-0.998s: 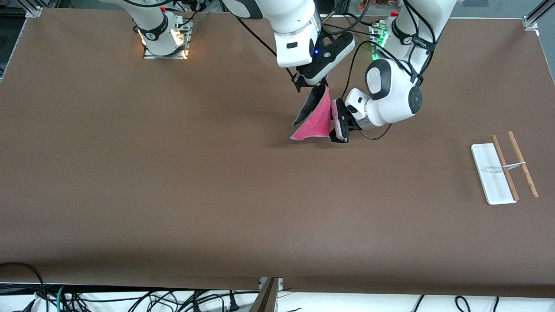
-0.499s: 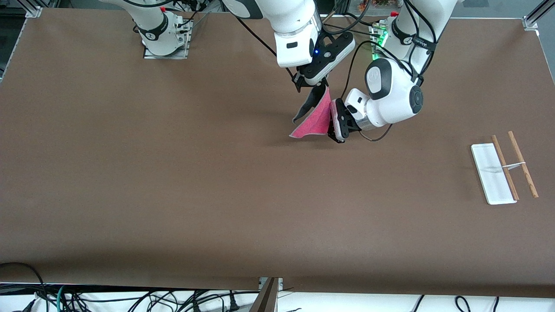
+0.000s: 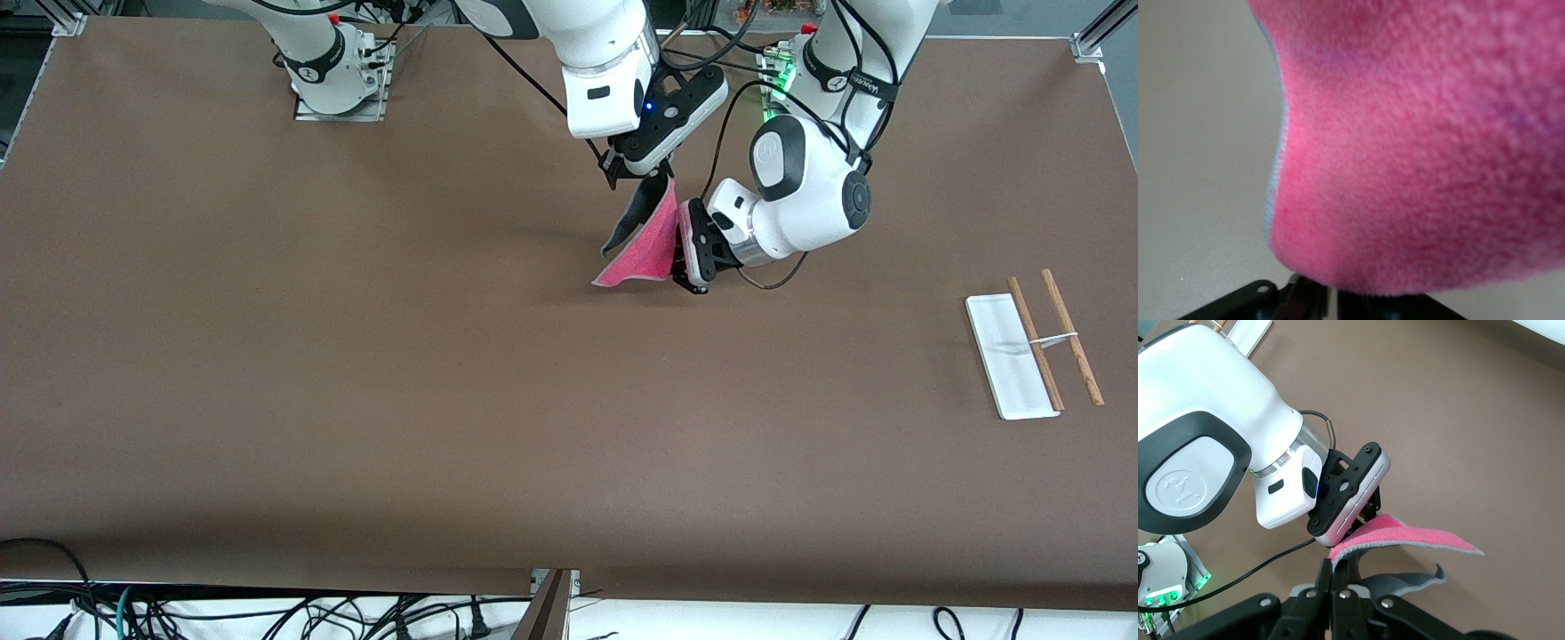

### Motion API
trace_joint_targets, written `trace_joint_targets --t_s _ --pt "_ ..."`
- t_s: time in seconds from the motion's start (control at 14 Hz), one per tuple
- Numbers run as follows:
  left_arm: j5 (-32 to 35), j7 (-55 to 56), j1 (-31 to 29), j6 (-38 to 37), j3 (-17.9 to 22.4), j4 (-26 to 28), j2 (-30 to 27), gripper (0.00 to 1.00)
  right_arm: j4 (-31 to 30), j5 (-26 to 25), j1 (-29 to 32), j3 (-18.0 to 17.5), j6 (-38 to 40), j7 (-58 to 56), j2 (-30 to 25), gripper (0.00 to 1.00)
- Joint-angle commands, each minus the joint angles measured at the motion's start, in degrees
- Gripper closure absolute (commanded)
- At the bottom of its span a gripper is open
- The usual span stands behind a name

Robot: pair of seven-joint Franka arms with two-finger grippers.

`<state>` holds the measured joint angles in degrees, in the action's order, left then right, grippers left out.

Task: Pass towel and hang on rack
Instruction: 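Grasp the towel's hanging corner with the left gripper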

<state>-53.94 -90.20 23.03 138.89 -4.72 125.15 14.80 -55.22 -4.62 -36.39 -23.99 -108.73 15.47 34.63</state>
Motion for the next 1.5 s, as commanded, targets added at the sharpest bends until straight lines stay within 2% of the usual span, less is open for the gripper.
trace_joint_targets --t_s 0.0,0.14,0.5,0.93,1.0,1.07,1.14,1.21,1.28,1.43 --pt "1.47 -1.47 0.08 0.41 -0.03 0.36 0.32 0.0 0.02 0.49 0.36 -0.35 0.01 -0.35 -0.53 1.0" --pt "1.56 -2.78 -0.01 0.24 -0.03 0.71 0.32 0.0 -0.07 0.49 0.7 -0.44 0.01 -0.44 -0.53 1.0" --pt "1.56 -13.85 -0.01 0.33 -0.03 0.54 0.84 0.0 0.02 0.49 0.88 -0.44 0.09 -0.44 -0.53 1.0" --pt "1.56 -14.75 0.43 -0.11 -0.9 0.45 0.84 0.0 0.02 0.49 0.88 -0.44 0.01 -0.62 -0.53 1.0" --pt "1.56 -14.83 0.43 -0.29 -0.99 0.45 0.76 0.06 0.02 0.49 0.88 -0.44 -0.08 -0.71 -0.53 1.0" --pt "1.56 -14.83 0.43 -0.38 -0.99 0.45 0.76 0.38 -0.06 0.49 0.88 -0.44 -0.34 -0.71 -0.53 1.0" --pt "1.65 -14.92 0.43 -0.46 -0.99 0.36 0.76 0.6 0.02 0.49 0.88 -0.44 -0.43 -0.71 -0.53 1.0" --pt "1.65 -14.83 0.43 -0.38 -0.99 0.54 0.76 0.88 0.02 0.49 0.88 -0.44 -0.43 -0.62 -0.53 1.0" --pt "1.65 -14.92 0.35 -0.38 -0.91 0.71 0.76 1.0 -0.06 0.49 0.88 -0.44 -0.43 -0.62 -0.53 1.0" --pt "2.17 -14.75 0.26 -0.47 -0.91 0.71 0.67 1.0 -0.07 0.49 0.88 -0.44 -0.43 -0.62 -0.53 1.0"
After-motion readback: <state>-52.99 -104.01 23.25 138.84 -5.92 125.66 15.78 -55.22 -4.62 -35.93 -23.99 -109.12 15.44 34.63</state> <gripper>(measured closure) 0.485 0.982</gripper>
